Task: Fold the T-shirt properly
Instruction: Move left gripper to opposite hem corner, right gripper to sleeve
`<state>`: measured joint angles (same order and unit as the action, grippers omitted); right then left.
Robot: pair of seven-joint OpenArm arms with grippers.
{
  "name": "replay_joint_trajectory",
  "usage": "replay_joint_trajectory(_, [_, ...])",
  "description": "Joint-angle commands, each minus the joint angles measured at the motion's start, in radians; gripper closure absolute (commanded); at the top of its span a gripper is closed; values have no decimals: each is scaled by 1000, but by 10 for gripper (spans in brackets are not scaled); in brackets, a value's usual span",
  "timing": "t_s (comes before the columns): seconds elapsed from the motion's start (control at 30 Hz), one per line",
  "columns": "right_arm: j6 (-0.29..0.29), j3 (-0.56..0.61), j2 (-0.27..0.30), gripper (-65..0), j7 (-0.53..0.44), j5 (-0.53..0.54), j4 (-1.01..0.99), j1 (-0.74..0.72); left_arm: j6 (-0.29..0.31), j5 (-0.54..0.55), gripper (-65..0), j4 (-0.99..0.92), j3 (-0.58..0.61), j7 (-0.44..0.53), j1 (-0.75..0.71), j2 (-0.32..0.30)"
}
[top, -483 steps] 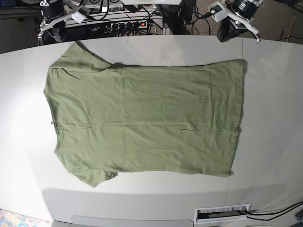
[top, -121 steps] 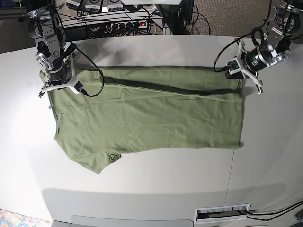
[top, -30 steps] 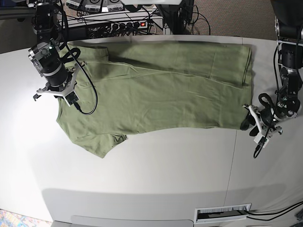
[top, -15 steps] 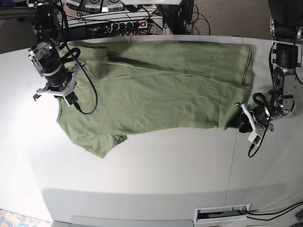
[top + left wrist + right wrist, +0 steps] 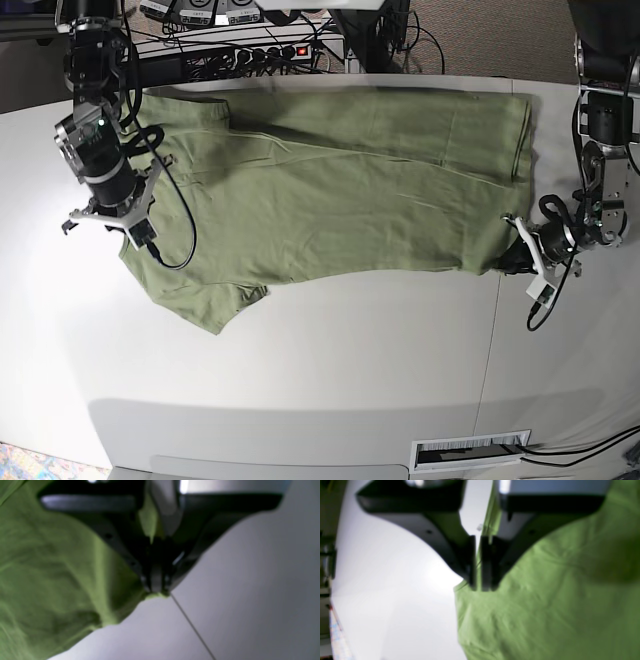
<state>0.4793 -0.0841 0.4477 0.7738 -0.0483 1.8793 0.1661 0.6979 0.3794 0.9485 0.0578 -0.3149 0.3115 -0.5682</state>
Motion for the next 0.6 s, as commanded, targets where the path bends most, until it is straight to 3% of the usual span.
replay_joint_trajectory(0.0, [-13, -9, 14, -142, -37, 0, -32, -45, 0, -4, 0, 11, -6, -7, 19, -19])
replay_joint_trajectory(0.07, [-13, -8, 14, -190, -49, 42, -126, -116, 0, -4, 0, 11, -5, -8, 15, -19])
replay_joint_trajectory(0.3, [-9, 1, 8, -190, -4, 180, -324, -367, 0, 0, 0, 11, -5, -8, 5, -18])
replay_joint_trajectory(0.57, [-7, 89, 8, -190, -10, 183, -552, -575, 0, 3, 0, 11, -5, -8, 2, -19])
